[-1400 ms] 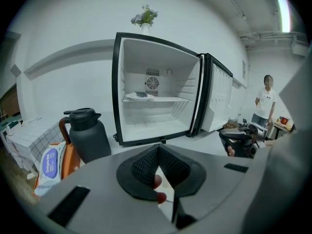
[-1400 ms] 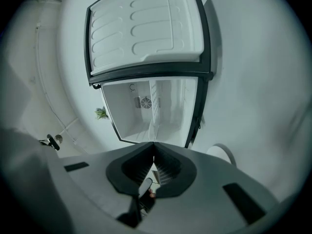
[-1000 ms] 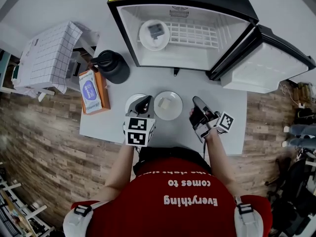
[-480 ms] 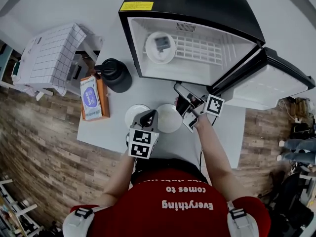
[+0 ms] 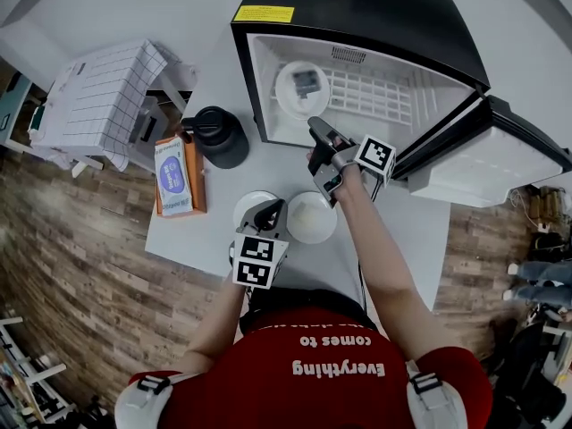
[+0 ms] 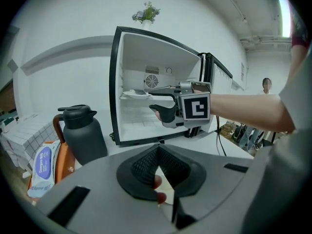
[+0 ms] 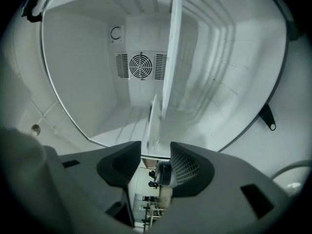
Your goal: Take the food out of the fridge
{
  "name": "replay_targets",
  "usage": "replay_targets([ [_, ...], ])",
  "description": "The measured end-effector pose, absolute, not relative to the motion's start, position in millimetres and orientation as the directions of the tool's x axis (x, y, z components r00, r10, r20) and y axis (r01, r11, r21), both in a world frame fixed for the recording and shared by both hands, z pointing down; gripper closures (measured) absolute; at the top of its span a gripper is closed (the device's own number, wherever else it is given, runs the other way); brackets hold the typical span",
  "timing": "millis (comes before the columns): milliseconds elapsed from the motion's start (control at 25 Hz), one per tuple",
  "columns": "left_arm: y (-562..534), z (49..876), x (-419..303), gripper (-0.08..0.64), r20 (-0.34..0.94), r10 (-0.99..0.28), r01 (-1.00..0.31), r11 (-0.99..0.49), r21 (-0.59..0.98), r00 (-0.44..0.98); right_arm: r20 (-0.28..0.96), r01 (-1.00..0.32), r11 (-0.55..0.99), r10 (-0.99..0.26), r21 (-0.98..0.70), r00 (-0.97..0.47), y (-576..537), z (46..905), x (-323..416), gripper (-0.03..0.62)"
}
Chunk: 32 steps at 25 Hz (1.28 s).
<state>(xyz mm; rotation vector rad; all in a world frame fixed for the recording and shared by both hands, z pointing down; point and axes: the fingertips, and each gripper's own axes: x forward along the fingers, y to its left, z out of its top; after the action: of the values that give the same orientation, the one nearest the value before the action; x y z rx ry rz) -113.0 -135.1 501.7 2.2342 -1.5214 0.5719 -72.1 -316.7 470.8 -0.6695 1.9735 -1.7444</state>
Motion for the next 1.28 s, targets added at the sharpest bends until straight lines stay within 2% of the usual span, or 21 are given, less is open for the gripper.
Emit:
replay_targets([
  [600, -130.0, 498.7, -122.5, 0.554, 0.529, -0.78, -0.936, -0.34, 0.091, 0.335, 0.055, -0.035, -0.043, -0.695, -0.998, -0.716, -357.6, 479.4, -86.5, 0.422],
  [680, -129.7, 498.7, -124.0, 0.554, 0.53, -0.779, -0.936, -0.34, 0.092, 0.335, 0.047, -0.02, -0.047, -0.696, -0.999, -0.717, -357.7, 476.2, -87.6, 0.442],
  [800, -130.2, 498.9, -124.8, 0.554, 0.529, -0.778, -0.935, -0.341, 0.094, 0.337, 0.063, -0.034, -0.055, -0.679, -0.998, -0.732, -359.1, 470.7, -89.3, 0.531],
  [920, -130.0, 499.6, -124.2, 0.554, 0.53, -0.777, -0.935, -0.342, 0.097, 0.339, 0.109, -0.073, -0.083, -0.653, -0.994, -0.749, -359.1, 471.5, -91.6, 0.538],
  [1280, -129.3, 495.9, -126.2, 0.554, 0.526, -0.78, -0.934, -0.344, 0.092, 0.339, 0.123, -0.064, -0.114, -0.637, -0.991, -0.761, -353.8, 470.2, -90.5, 0.543],
])
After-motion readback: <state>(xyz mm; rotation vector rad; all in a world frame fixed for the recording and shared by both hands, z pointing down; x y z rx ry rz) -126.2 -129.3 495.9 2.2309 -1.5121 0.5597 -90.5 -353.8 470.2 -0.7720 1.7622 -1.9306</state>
